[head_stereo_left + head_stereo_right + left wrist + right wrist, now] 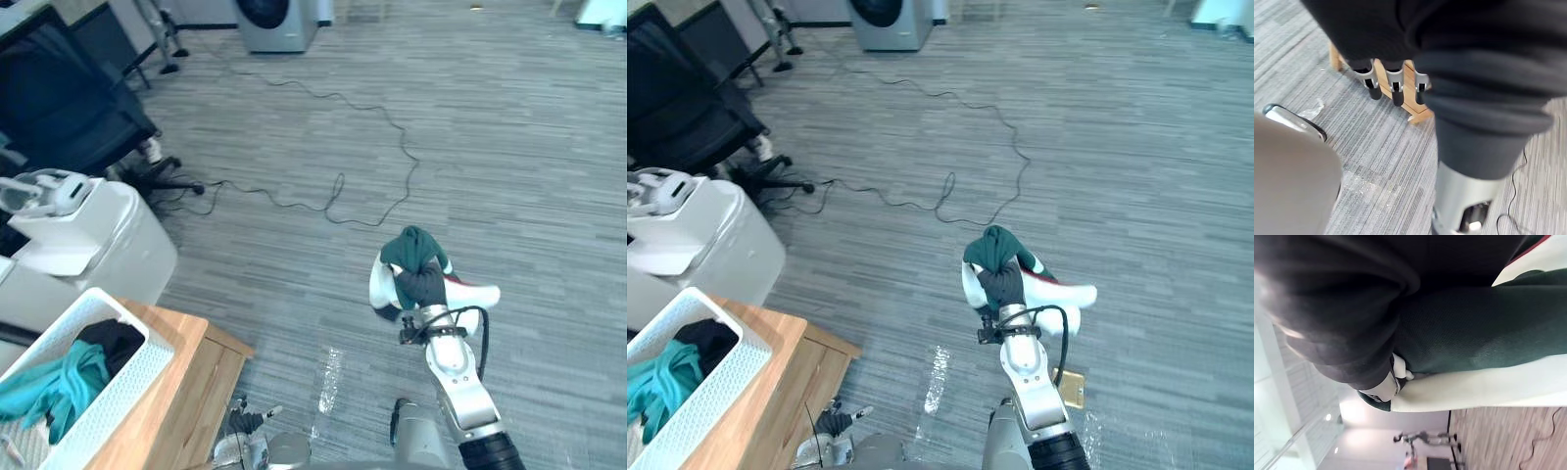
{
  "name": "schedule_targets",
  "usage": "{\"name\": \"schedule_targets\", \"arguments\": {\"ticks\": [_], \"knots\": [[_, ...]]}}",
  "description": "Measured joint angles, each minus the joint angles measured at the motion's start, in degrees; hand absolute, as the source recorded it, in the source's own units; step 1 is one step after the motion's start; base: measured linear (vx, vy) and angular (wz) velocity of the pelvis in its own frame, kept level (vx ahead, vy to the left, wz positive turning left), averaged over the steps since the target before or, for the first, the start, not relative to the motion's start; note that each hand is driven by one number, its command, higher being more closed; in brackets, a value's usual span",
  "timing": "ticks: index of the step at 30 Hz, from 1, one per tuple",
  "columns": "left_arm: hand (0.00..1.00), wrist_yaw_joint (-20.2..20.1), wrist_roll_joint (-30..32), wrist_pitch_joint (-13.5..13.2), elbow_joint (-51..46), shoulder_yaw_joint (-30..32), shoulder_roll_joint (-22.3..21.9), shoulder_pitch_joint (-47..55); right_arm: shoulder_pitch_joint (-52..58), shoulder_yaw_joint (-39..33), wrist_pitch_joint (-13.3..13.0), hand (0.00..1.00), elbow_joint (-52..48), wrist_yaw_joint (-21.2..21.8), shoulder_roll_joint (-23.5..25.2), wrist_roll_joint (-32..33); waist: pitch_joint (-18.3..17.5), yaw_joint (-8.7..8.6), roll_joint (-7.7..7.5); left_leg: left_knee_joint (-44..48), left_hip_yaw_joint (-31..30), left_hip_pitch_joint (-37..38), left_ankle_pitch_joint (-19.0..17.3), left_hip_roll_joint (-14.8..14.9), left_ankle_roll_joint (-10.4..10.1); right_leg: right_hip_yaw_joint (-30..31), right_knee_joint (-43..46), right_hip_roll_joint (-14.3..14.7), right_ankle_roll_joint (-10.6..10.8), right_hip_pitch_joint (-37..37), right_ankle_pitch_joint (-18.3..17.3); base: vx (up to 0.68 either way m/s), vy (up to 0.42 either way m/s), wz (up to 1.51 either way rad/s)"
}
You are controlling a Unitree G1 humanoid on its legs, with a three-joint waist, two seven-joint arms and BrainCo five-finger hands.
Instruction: Tidy the bed and pick cloth on bed and put in laundry
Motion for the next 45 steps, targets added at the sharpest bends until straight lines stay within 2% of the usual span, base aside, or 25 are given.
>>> {"name": "schedule_targets", "arguments": {"ticks": [3,5,6,9,12,14,16,17,18,19,20,21,23,26,28,31,33,34,35,36,38,41,43,44,45], "knots": [[0.0,0.1,-1.7,-0.2,-0.6,0.0,0.0,1.5,-1.2,1.4,-1.7,1.0,-0.2,0.0,0.0,1.1,-1.6,-0.31,0.63,4.1,32.1,-3.3,-2.5,5.6,4.2,-14.6,-7.6,-0.4,-0.5,6.7,1.2,-0.02,-0.134,1.98],[0.0,0.0,-2.2,0.0,-0.9,0.1,0.0,2.7,-2.4,1.7,-2.0,1.0,-0.2,0.1,0.0,1.1,-3.3,-0.16,1.27,0.0,41.9,-3.3,-3.2,5.3,5.1,-21.0,-8.3,-0.6,-0.1,7.3,1.1,0.06,0.009,2.01],[0.0,-0.1,-2.7,0.0,-1.2,1.6,0.0,2.4,-3.5,1.7,-2.0,1.0,-0.3,0.2,0.2,1.0,-3.4,0.81,0.22,-1.7,44.5,-3.2,-1.8,4.4,5.6,-23.7,-8.3,-2.2,0.7,7.7,1.4,0.1,0.046,1.59],[0.0,-0.1,-2.8,0.1,-1.4,3.0,0.0,2.3,-5.6,1.1,-2.0,1.0,-0.3,1.0,0.0,1.0,-3.4,1.41,-0.47,-2.2,47.2,-3.3,-1.0,2.6,6.2,-29.2,-9.5,-4.1,2.5,11.3,2.5,0.15,0.097,1.25],[0.0,-0.1,-2.7,0.1,-1.3,4.0,0.1,2.9,-7.7,0.9,-2.0,1.0,-0.3,1.1,0.2,1.0,-4.9,1.35,-2.82,-3.4,47.3,-3.4,0.1,-1.6,8.1,-33.0,-12.8,-6.1,5.5,15.2,4.3,0.16,0.149,1.0],[0.0,-0.1,-2.7,0.3,-1.3,3.9,0.3,2.9,-8.2,0.3,-2.0,1.0,-0.3,1.0,1.3,0.9,-5.2,1.19,-3.33,-6.1,45.8,-3.4,0.4,-3.9,9.1,-33.6,-13.0,-6.4,6.2,15.6,5.2,0.06,0.088,0.65],[0.0,-0.2,-2.7,0.5,-0.6,3.9,0.5,2.7,-8.0,-1.4,-1.8,1.0,-0.3,0.9,1.6,0.5,-5.2,1.06,-3.39,-11.7,43.6,-1.8,1.2,-6.9,10.3,-34.3,-8.1,-9.0,6.7,15.6,5.1,0.04,0.092,0.85],[0.0,-0.2,-2.6,0.5,-0.1,3.8,0.4,2.6,-6.8,-2.7,-1.7,1.0,-0.3,0.8,1.6,0.4,-5.2,0.6,-3.37,-14.6,41.3,0.2,2.5,-8.9,10.8,-34.7,0.4,-12.7,6.4,15.1,4.9,0.06,0.079,1.03],[0.0,-0.2,-2.5,0.5,0.3,3.4,0.7,2.6,-6.0,-3.6,-1.5,1.0,-0.3,0.7,1.7,0.4,-5.1,-0.02,-3.59,-16.3,39.2,2.0,2.7,-10.4,10.9,-34.5,8.5,-16.1,3.0,14.6,5.0,0.09,0.066,1.06],[0.0,-0.2,-2.3,0.5,0.3,3.0,1.0,2.7,-5.4,-4.1,-1.5,1.0,-0.4,0.5,1.6,0.2,-5.2,-0.62,-3.94,-17.3,37.3,3.2,2.8,-11.3,11.0,-33.2,14.2,-18.4,-2.5,13.3,4.9,0.13,0.005,1.12],[0.0,-0.1,-1.6,0.7,0.3,0.9,2.0,2.6,-3.4,-5.0,-1.4,1.0,-1.3,-0.1,1.5,-1.2,-5.7,-1.55,-4.92,-18.2,34.2,4.0,2.9,-12.6,11.0,-25.4,23.8,-20.5,-8.3,8.3,3.5,0.16,-0.037,1.34],[0.0,-0.1,-0.8,0.9,0.3,-0.6,3.4,2.6,-1.9,-5.4,-1.4,1.0,-2.5,-0.2,1.7,-1.8,-5.8,-2.29,-5.24,-18.3,31.2,3.9,3.2,-12.7,10.9,-14.8,28.1,-16.9,-3.8,3.0,0.4,0.16,-0.056,1.35],[0.0,-0.1,-0.4,1.3,0.3,-1.3,4.4,2.7,-1.0,-7.5,-1.2,1.0,-3.1,-0.5,2.4,-2.0,-5.7,-3.86,-5.85,-19.2,27.0,3.9,3.8,-12.8,11.0,-7.3,27.4,-11.0,1.6,-1.6,-3.0,0.17,-0.069,1.27],[0.0,-0.1,-0.4,2.4,0.3,-2.9,4.7,2.2,-0.3,-13.4,-0.8,1.0,-4.7,-2.9,2.4,-3.6,-5.3,-4.11,-5.91,-21.8,22.2,4.9,4.1,-13.0,10.0,-6.0,14.9,-3.4,1.3,-5.8,-5.6,0.12,-0.062,0.88],[0.0,-0.1,0.1,2.4,0.4,-3.3,4.8,1.9,-0.6,-15.6,-0.8,1.0,-5.5,-4.2,1.9,-3.9,-4.6,-4.44,-5.63,-23.0,21.3,6.5,4.2,-12.9,9.8,-4.2,5.0,0.9,0.5,-7.2,-4.2,0.12,-0.107,0.49],[0.0,-0.2,2.1,2.4,0.8,-3.3,4.5,2.0,-0.6,-16.5,-0.7,1.0,-8.4,-6.7,0.8,-4.0,-4.4,-5.61,-5.63,-19.0,24.7,8.0,-0.4,-11.9,7.0,0.3,-5.0,3.5,-3.1,-5.1,6.5,0.16,-0.141,0.14],[0.0,-0.2,3.3,2.3,0.8,-2.3,3.5,2.3,-0.9,-15.3,-0.7,1.0,-10.7,-7.2,-1.1,-4.0,-3.6,-5.22,-2.75,-6.9,28.2,5.7,-6.4,-6.0,4.9,1.1,-7.9,7.2,-3.5,-2.0,6.5,0.29,-0.232,-0.4],[0.0,-0.1,3.6,2.4,0.8,-2.2,3.5,2.1,-1.5,-14.5,-0.7,1.0,-11.3,-7.3,-1.7,-4.0,-3.6,-5.37,-1.6,2.6,30.1,2.9,-7.3,-2.9,5.1,1.2,-9.8,8.1,-4.2,-0.2,6.7,0.28,-0.193,-0.35],[0.0,-0.2,3.8,2.2,0.2,-2.1,3.4,2.1,-2.4,-13.8,-0.7,1.0,-11.4,-7.6,-2.4,-4.1,-2.9,-5.55,-2.51,16.8,31.0,-2.0,-6.3,1.7,4.4,1.5,-12.2,9.0,-5.1,2.1,7.3,0.34,-0.211,-0.29],[0.0,-0.2,3.7,2.0,-0.2,-1.2,3.1,1.9,-3.3,-13.6,-0.7,1.0,-11.4,-7.7,-3.2,-4.1,-2.6,-5.2,-1.95,24.7,30.9,-4.7,-6.4,5.0,3.9,1.8,-13.8,9.7,-5.5,4.3,7.4,0.23,-0.127,-0.28],[0.0,-0.2,3.9,1.7,-1.5,-0.8,3.0,1.8,-5.2,-13.4,-0.7,1.0,-11.5,-7.7,-3.9,-4.1,-1.9,-4.95,-3.03,29.8,30.8,-7.3,-6.4,8.6,3.8,2.8,-15.4,9.2,-5.2,8.0,7.4,0.3,-0.094,-0.33],[0.0,-0.3,3.6,1.2,-2.4,-0.5,2.7,1.8,-8.1,-13.6,-0.7,1.0,-11.5,-7.7,-5.0,-4.1,-1.7,-4.64,-3.24,18.7,30.3,-8.7,-6.2,6.3,3.5,5.0,-16.2,6.6,-4.9,9.0,7.6,0.31,0.046,-0.42],[0.0,-0.3,3.0,1.0,-2.6,-0.7,2.6,2.1,-8.8,-13.8,-0.7,1.0,-11.4,-7.7,-6.3,-4.5,-1.8,-4.47,-3.09,4.0,28.8,-8.1,-3.3,2.9,1.1,5.4,-16.6,4.8,-2.7,9.1,7.7,0.31,0.195,-0.32],[0.0,-0.3,2.9,0.9,-2.6,-1.0,1.9,2.9,-9.6,-14.4,-0.7,1.0,-11.5,-7.6,-7.8,-4.7,-2.1,-4.5,-1.34,-5.4,28.2,-7.0,6.4,2.2,1.2,6.0,-17.2,5.3,-0.4,9.5,7.0,0.29,0.211,-0.17],[0.0,-0.5,2.5,1.0,-2.5,-1.1,1.4,2.8,-9.8,-15.1,-0.6,1.0,-11.1,-7.6,-7.9,-5.7,-1.9,-4.76,-0.84,-7.9,28.3,-6.0,7.4,1.9,2.9,6.0,-18.0,5.3,1.2,10.7,6.3,0.28,0.213,-0.03]]}}
